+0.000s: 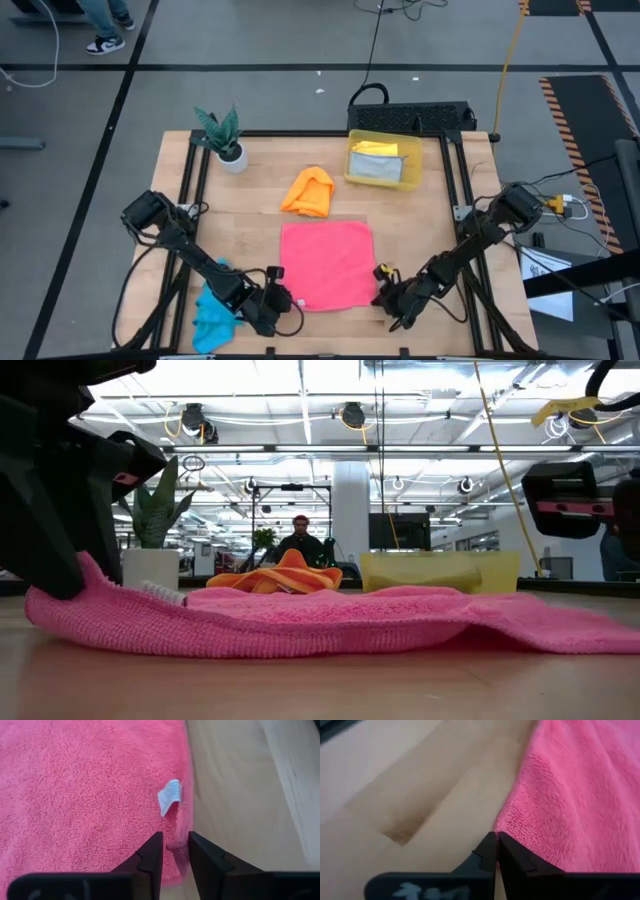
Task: Fold microfiber towels
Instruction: Fold the pink kitchen towel
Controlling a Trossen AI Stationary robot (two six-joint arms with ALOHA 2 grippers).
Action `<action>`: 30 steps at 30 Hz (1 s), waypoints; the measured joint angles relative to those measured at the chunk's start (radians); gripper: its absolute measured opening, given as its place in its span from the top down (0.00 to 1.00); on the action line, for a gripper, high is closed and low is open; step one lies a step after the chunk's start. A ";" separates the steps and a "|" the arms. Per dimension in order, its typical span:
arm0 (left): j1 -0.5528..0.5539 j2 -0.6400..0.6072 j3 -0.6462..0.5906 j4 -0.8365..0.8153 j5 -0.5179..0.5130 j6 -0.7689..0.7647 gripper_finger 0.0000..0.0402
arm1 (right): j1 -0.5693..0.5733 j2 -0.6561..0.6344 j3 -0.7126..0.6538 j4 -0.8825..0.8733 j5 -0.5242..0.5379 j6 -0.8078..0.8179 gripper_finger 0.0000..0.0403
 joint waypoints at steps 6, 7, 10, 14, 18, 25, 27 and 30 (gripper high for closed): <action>-0.020 0.000 0.000 0.013 0.039 0.012 0.96 | 0.006 -0.120 -0.003 -0.038 -0.069 0.095 1.00; -0.025 0.000 0.000 0.021 0.043 0.012 0.98 | 0.006 -0.145 -0.002 -0.038 -0.107 0.123 0.99; -0.042 -0.002 0.008 0.031 0.011 0.021 0.97 | 0.005 -0.195 -0.002 -0.039 -0.219 0.173 0.99; -0.054 -0.004 0.036 0.032 -0.016 0.050 0.98 | 0.006 -0.222 -0.002 -0.029 -0.235 0.171 1.00; -0.062 -0.004 0.056 0.029 -0.038 0.072 0.98 | 0.006 -0.221 -0.002 -0.021 -0.241 0.175 1.00; -0.078 -0.066 0.074 0.025 -0.083 0.080 0.99 | 0.027 -0.221 -0.002 -0.004 -0.420 0.280 1.00; -0.082 -0.091 0.074 0.023 -0.145 0.083 0.98 | 0.028 -0.223 -0.002 -0.003 -0.395 0.277 1.00; -0.072 -0.116 0.071 -0.009 -0.242 0.051 0.97 | 0.024 -0.244 -0.002 -0.008 -0.257 0.278 1.00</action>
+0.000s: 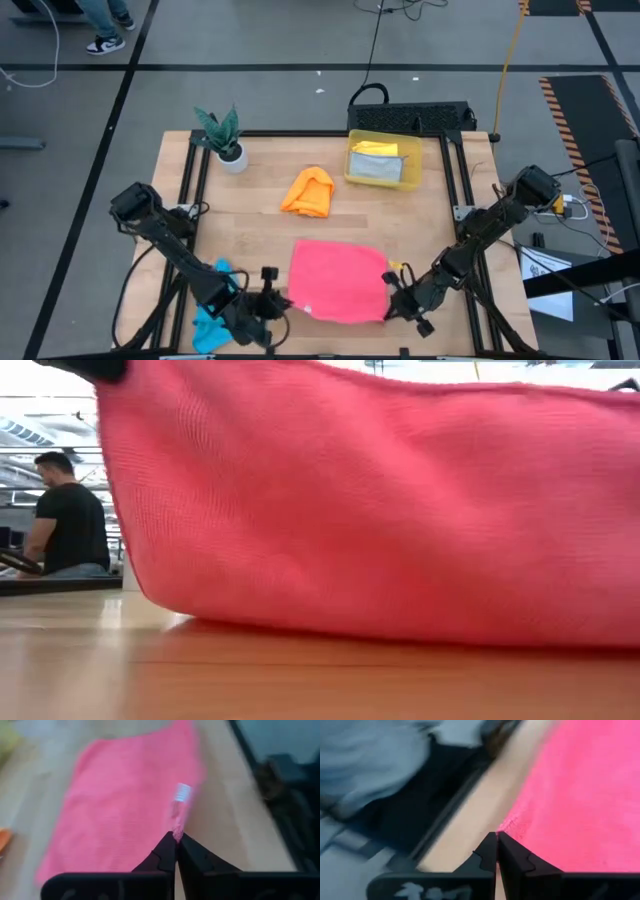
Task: Fold microfiber towels
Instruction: Fold the pink kitchen towel
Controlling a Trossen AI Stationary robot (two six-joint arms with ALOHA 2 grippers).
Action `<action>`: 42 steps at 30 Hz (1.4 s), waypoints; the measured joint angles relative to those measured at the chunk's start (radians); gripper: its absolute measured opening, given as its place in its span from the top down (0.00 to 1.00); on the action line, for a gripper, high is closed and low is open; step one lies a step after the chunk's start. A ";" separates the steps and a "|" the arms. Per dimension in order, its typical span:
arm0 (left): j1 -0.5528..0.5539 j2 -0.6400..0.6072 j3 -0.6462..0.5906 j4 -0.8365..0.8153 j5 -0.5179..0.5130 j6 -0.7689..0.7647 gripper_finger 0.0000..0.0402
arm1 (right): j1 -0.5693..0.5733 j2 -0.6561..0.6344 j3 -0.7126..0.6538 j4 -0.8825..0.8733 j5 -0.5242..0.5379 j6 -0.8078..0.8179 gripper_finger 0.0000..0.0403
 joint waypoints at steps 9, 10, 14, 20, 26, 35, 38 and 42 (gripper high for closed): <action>0.094 -0.003 -0.006 -0.157 -0.106 -0.115 0.96 | -0.017 -0.157 0.000 -0.246 0.478 0.124 1.00; 0.104 -0.003 -0.011 -0.162 -0.142 -0.117 0.96 | -0.025 -0.168 0.000 -0.274 0.507 0.145 1.00; 0.164 -0.003 -0.032 -0.158 -0.175 -0.117 0.98 | -0.065 -0.178 -0.005 -0.358 0.542 0.249 1.00; 0.247 -0.002 -0.103 -0.132 -0.170 -0.156 0.98 | -0.084 -0.178 -0.037 -0.437 0.524 0.356 1.00; 0.254 -0.002 -0.117 -0.115 -0.170 -0.160 0.98 | -0.059 -0.178 -0.037 -0.502 0.516 0.425 1.00; 0.182 -0.002 -0.117 0.036 -0.127 -0.073 0.98 | 0.011 -0.180 -0.037 -0.279 0.314 0.275 1.00; 0.190 -0.002 -0.117 -0.002 -0.160 -0.109 0.97 | -0.004 -0.180 -0.037 -0.291 0.386 0.302 1.00; 0.231 -0.002 -0.127 -0.047 -0.188 -0.163 0.98 | -0.058 -0.179 -0.037 -0.392 0.442 0.378 1.00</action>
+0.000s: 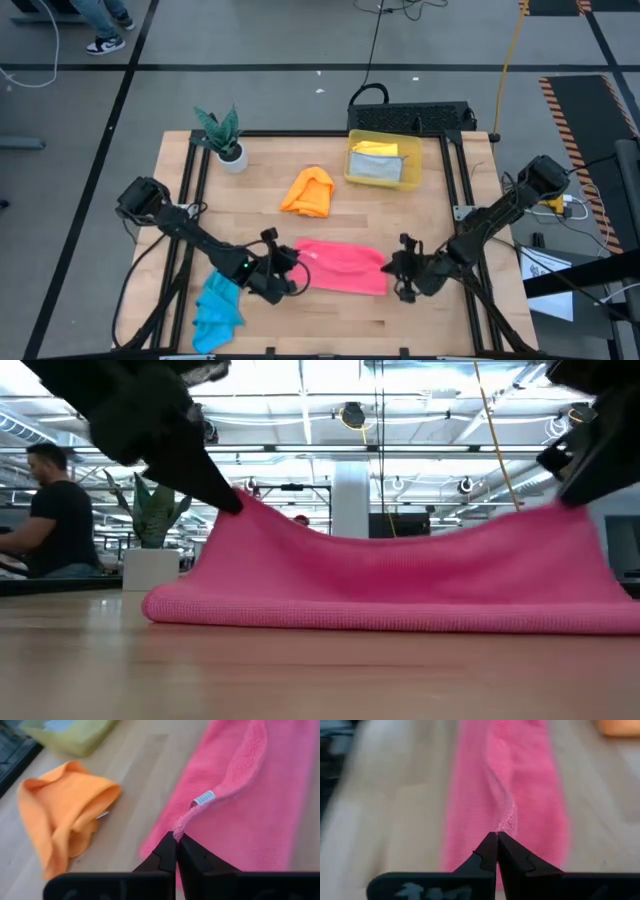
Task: Fold microfiber towels
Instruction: Fold the pink kitchen towel
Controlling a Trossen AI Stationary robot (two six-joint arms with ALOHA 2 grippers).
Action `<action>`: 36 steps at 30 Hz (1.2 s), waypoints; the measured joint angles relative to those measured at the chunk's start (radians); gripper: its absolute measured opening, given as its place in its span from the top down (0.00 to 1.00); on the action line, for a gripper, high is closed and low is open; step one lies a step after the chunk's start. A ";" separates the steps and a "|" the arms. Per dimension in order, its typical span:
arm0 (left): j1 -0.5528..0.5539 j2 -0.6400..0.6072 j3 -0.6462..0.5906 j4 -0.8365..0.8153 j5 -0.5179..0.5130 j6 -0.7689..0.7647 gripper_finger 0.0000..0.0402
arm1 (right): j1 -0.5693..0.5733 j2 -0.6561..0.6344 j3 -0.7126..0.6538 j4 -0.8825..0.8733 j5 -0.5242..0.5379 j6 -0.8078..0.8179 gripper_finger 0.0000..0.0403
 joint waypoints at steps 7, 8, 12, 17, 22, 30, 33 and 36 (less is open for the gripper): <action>0.075 0.000 -0.105 0.075 -0.014 -0.052 0.96 | -0.123 0.005 -0.090 -0.019 0.001 0.093 1.00; 0.082 0.000 -0.120 0.089 -0.014 -0.065 0.96 | -0.133 0.005 -0.104 -0.019 0.003 0.099 1.00; 0.098 0.000 -0.160 0.153 0.007 -0.090 0.96 | -0.175 0.005 -0.149 0.040 0.000 0.096 1.00; 0.103 0.000 -0.183 0.220 0.062 -0.085 0.95 | -0.204 0.005 -0.195 0.190 -0.028 0.002 1.00; 0.103 0.000 -0.183 0.219 0.081 -0.082 0.95 | -0.230 0.005 -0.238 0.290 -0.027 -0.063 0.97; 0.103 0.000 -0.183 0.206 0.109 -0.116 0.95 | -0.279 0.005 -0.287 0.356 -0.001 -0.086 0.88; 0.103 0.000 -0.183 0.206 0.126 -0.096 0.95 | -0.283 0.005 -0.289 0.356 0.030 -0.105 0.85; 0.103 0.000 -0.183 0.205 0.153 -0.078 0.95 | -0.283 0.000 -0.289 0.354 0.057 -0.134 0.83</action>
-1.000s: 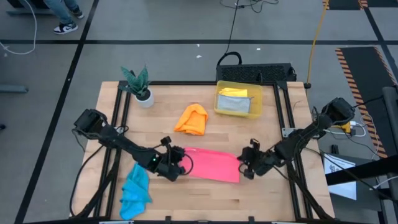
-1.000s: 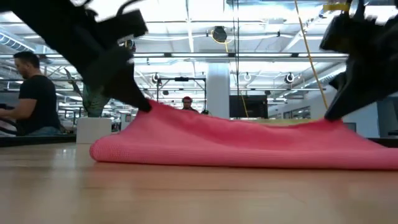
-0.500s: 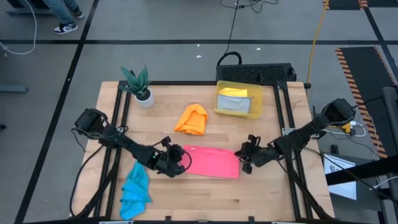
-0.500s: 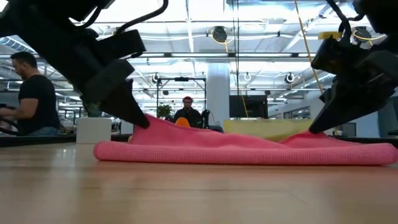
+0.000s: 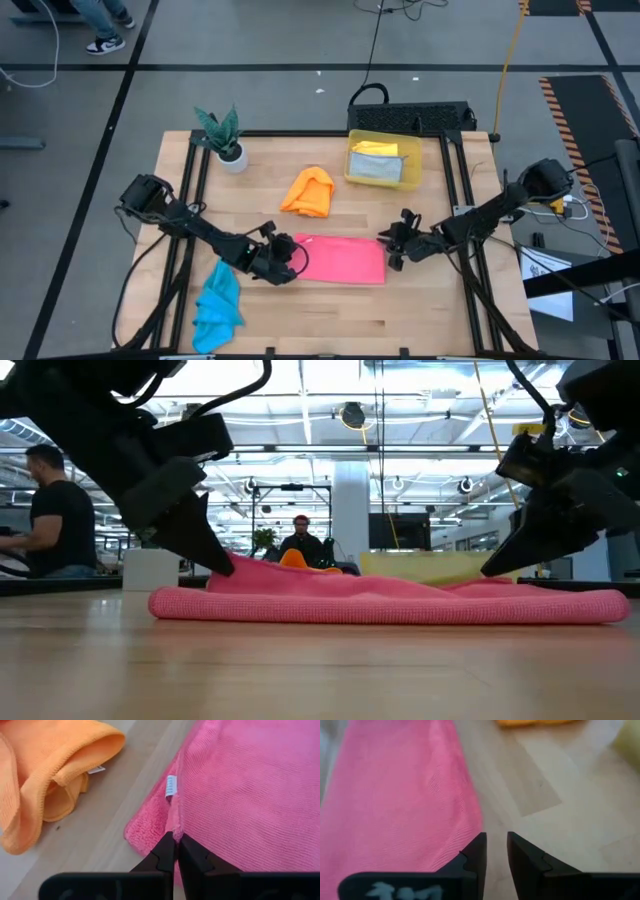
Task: Fold microfiber towels
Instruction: Fold the pink kitchen towel
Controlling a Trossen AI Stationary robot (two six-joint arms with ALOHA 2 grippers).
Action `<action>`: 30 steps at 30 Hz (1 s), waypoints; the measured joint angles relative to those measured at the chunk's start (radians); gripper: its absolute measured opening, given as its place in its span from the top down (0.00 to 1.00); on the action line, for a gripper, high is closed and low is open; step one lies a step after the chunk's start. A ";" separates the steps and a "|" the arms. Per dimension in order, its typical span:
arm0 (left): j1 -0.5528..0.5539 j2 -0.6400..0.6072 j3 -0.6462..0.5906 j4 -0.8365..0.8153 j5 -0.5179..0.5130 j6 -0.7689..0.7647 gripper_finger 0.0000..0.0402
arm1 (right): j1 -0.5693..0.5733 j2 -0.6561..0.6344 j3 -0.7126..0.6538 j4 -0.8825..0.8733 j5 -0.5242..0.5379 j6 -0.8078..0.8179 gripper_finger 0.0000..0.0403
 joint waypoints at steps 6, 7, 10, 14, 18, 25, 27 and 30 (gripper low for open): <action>0.000 -0.023 0.000 -0.078 -0.002 -0.069 0.95 | 0.023 -0.039 0.000 0.034 0.074 -0.048 0.83; 0.003 -0.037 0.003 -0.104 -0.004 -0.097 0.95 | 0.034 -0.041 0.000 0.065 0.063 -0.075 0.83; 0.007 -0.082 0.012 -0.176 -0.012 -0.170 0.95 | 0.067 -0.038 0.000 0.199 -0.056 -0.173 0.83; 0.008 -0.129 0.013 -0.198 -0.042 -0.194 0.95 | 0.098 0.008 0.002 0.338 -0.166 -0.239 0.83; 0.010 -0.137 0.013 -0.260 -0.046 -0.242 0.95 | 0.110 0.098 0.001 0.382 -0.190 -0.243 0.83; 0.014 -0.136 0.012 -0.413 0.006 -0.353 0.95 | 0.106 0.249 0.001 0.479 -0.191 -0.228 0.83; 0.016 -0.136 0.012 -0.459 0.009 -0.375 0.95 | 0.099 0.269 0.002 0.503 -0.191 -0.221 0.83; 0.023 -0.136 0.012 -0.499 0.028 -0.400 0.95 | 0.098 0.274 0.004 0.522 -0.191 -0.219 0.83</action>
